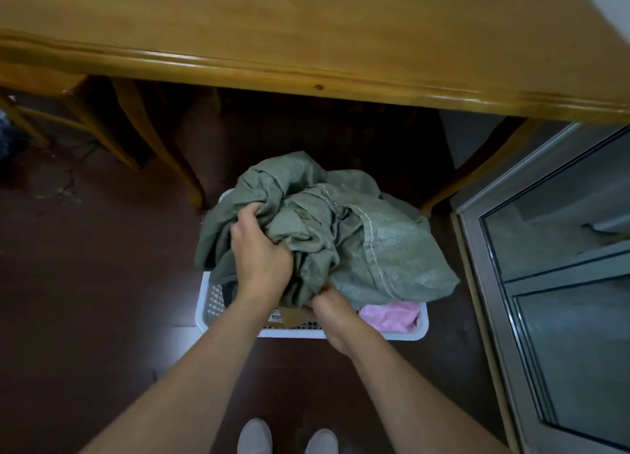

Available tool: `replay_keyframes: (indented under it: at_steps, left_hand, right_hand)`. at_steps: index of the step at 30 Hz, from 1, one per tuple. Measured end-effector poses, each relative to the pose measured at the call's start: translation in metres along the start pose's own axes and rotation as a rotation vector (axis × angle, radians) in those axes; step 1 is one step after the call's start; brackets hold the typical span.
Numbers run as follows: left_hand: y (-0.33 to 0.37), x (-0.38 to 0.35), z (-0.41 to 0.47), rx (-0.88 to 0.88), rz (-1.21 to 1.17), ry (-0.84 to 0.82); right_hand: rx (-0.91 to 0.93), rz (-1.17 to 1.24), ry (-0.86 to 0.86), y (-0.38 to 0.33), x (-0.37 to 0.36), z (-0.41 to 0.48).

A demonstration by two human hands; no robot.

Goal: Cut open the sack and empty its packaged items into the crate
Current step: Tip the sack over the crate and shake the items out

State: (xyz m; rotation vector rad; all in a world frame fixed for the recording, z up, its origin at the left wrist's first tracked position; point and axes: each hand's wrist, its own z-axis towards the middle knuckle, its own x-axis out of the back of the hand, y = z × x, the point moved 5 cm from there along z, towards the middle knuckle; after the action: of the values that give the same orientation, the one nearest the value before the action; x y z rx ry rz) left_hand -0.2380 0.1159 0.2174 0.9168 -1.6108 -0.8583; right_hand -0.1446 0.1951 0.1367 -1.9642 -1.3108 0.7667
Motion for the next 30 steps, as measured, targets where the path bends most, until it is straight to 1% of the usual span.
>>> replay_keyframes:
  at_steps: [2, 3, 4, 5, 7, 8, 9, 10, 11, 12, 13, 14, 15, 16, 17, 18, 20, 21, 22, 23, 24, 26, 28, 30]
  left_hand:
    - [-0.006, -0.006, -0.003, 0.123, -0.095, -0.287]
    - [-0.008, -0.009, -0.006, 0.192, -0.098, -0.414]
    - [-0.009, -0.010, -0.009, 0.214, -0.055, -0.493]
    - [-0.010, -0.011, -0.010, 0.190, 0.039, -0.506]
    - [-0.011, -0.009, -0.007, 0.117, 0.167, -0.400]
    - [-0.012, -0.007, -0.004, 0.101, 0.183, -0.346]
    - [-0.015, -0.004, 0.000, 0.085, 0.188, -0.308]
    - [-0.019, -0.002, 0.005, 0.059, 0.214, -0.289]
    - [-0.023, 0.002, 0.009, 0.013, 0.271, -0.282]
    - [-0.026, 0.006, 0.012, -0.040, 0.329, -0.279]
    - [-0.028, 0.010, 0.013, -0.090, 0.362, -0.272]
    - [-0.028, 0.014, 0.013, -0.139, 0.373, -0.269]
    - [-0.027, 0.017, 0.013, -0.190, 0.369, -0.270]
    - [-0.024, 0.019, 0.012, -0.238, 0.358, -0.271]
    - [-0.018, 0.020, 0.011, -0.284, 0.338, -0.262]
    - [-0.010, 0.021, 0.009, -0.322, 0.300, -0.241]
    - [0.007, 0.018, 0.006, -0.348, 0.173, -0.186]
    - [0.015, 0.014, 0.005, -0.342, 0.096, -0.167]
    - [0.023, 0.009, 0.003, -0.334, 0.022, -0.154]
    - [0.029, 0.005, 0.003, -0.323, -0.044, -0.148]
    - [0.036, 0.001, 0.002, -0.308, -0.101, -0.154]
    - [0.047, -0.001, 0.003, -0.279, -0.207, -0.180]
    - [0.059, 0.001, 0.003, -0.267, -0.293, -0.207]
    - [0.073, 0.004, 0.004, -0.271, -0.354, -0.234]
  right_hand:
    - [-0.065, 0.104, -0.006, 0.008, 0.012, -0.001]
    - [-0.097, 0.152, -0.016, 0.013, 0.018, -0.002]
    - [-0.120, 0.208, -0.030, 0.015, 0.022, -0.004]
    - [-0.129, 0.244, -0.049, 0.015, 0.023, -0.006]
    - [-0.124, 0.292, -0.125, 0.009, 0.020, -0.012]
    - [-0.124, 0.271, -0.155, 0.007, 0.020, -0.014]
    - [-0.125, 0.189, -0.183, 0.004, 0.022, -0.019]
    - [-0.104, 0.056, -0.185, 0.002, 0.028, -0.022]
    - [-0.052, -0.143, -0.131, -0.001, 0.041, -0.023]
    - [0.039, -0.377, 0.022, -0.007, 0.060, -0.024]
    - [0.144, -0.661, 0.255, -0.016, 0.086, -0.027]
    - [0.217, -0.885, 0.480, -0.026, 0.110, -0.035]
    - [0.194, -1.009, 0.637, -0.026, 0.134, -0.037]
    - [0.100, -1.027, 0.685, -0.022, 0.151, -0.038]
    - [-0.011, -0.951, 0.631, -0.011, 0.163, -0.035]
    - [-0.098, -0.778, 0.533, 0.001, 0.166, -0.029]
    - [-0.296, -0.271, 0.323, 0.029, 0.143, -0.020]
    - [-0.400, 0.021, 0.243, 0.039, 0.123, -0.016]
    - [-0.473, 0.257, 0.169, 0.044, 0.102, -0.011]
    - [-0.479, 0.412, 0.084, 0.039, 0.082, -0.008]
    - [-0.448, 0.511, 0.005, 0.030, 0.066, -0.004]
    - [-0.353, 0.677, -0.091, 0.006, 0.051, 0.005]
    - [-0.243, 0.806, -0.165, -0.019, 0.047, 0.013]
    - [-0.133, 0.874, -0.200, -0.042, 0.049, 0.016]
